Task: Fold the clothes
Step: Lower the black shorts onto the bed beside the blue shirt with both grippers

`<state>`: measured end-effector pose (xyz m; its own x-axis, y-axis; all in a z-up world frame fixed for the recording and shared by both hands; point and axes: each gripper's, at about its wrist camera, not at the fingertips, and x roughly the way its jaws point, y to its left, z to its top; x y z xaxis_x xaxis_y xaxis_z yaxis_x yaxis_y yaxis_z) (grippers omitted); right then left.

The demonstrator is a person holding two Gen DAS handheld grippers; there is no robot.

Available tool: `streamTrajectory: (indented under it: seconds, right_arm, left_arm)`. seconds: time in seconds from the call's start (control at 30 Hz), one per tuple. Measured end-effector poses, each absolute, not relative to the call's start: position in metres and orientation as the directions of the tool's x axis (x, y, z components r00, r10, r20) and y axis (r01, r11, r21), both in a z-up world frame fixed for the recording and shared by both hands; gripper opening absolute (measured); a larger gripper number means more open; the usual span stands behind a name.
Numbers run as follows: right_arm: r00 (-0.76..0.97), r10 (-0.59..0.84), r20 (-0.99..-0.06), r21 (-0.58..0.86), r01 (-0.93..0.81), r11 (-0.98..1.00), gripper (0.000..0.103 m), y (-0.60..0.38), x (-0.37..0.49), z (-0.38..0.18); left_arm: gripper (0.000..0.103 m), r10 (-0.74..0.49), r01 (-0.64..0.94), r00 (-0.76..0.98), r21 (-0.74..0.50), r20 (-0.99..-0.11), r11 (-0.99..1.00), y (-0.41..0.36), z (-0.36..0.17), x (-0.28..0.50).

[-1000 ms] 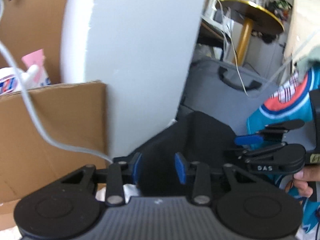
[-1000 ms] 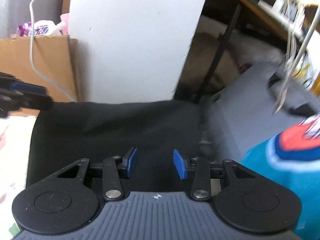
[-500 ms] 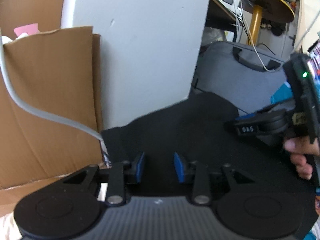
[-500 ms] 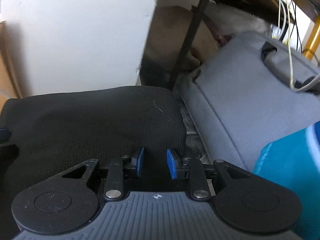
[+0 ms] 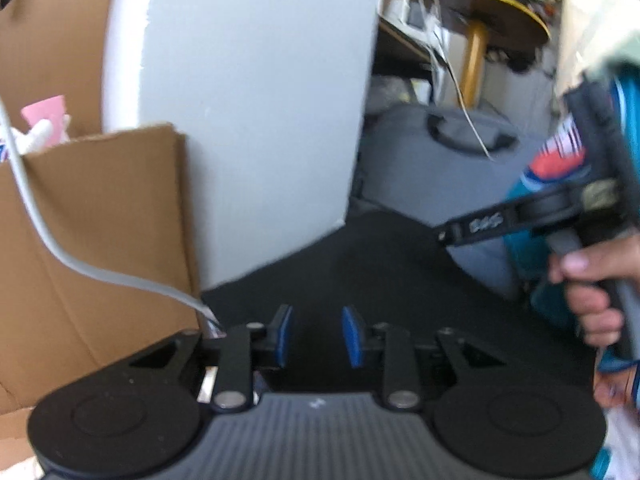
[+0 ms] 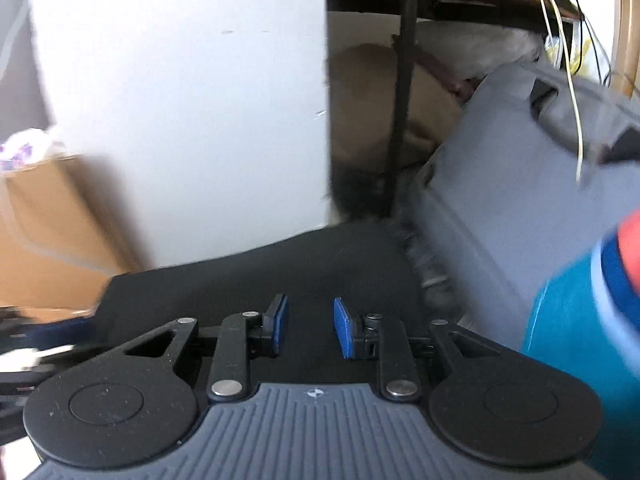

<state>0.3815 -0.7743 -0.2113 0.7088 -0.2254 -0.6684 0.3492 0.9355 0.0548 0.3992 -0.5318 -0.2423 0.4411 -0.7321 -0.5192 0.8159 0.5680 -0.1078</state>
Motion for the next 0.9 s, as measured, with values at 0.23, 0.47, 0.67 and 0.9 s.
streamTrajectory:
  seconds: [0.23,0.47,0.67,0.9]
  right_arm:
    - [0.678,-0.179,-0.713,0.057,0.310,0.949,0.034,-0.746,0.366,-0.243]
    - [0.647,-0.185,-0.740,0.077,0.355,0.932,0.043,-0.746,0.347,-0.233]
    - [0.625,-0.190,-0.757,0.085,0.382,0.920,0.043,-0.744,0.299,-0.227]
    - [0.603,-0.202,-0.772,0.103,0.432,0.896,0.043,-0.746,0.241,-0.238]
  left_arm:
    - [0.030,-0.679,0.805,0.453,-0.063,-0.577,0.590,-0.542,-0.263,0.393]
    - [0.031,-0.638,0.800,0.462,-0.021,-0.617,0.600,-0.544,-0.252,0.389]
    - [0.030,-0.644,0.820,0.431,-0.023,-0.632,0.572,-0.535,-0.227,0.364]
    - [0.034,-0.622,0.836,0.391,-0.020,-0.678,0.548,-0.549,-0.235,0.342]
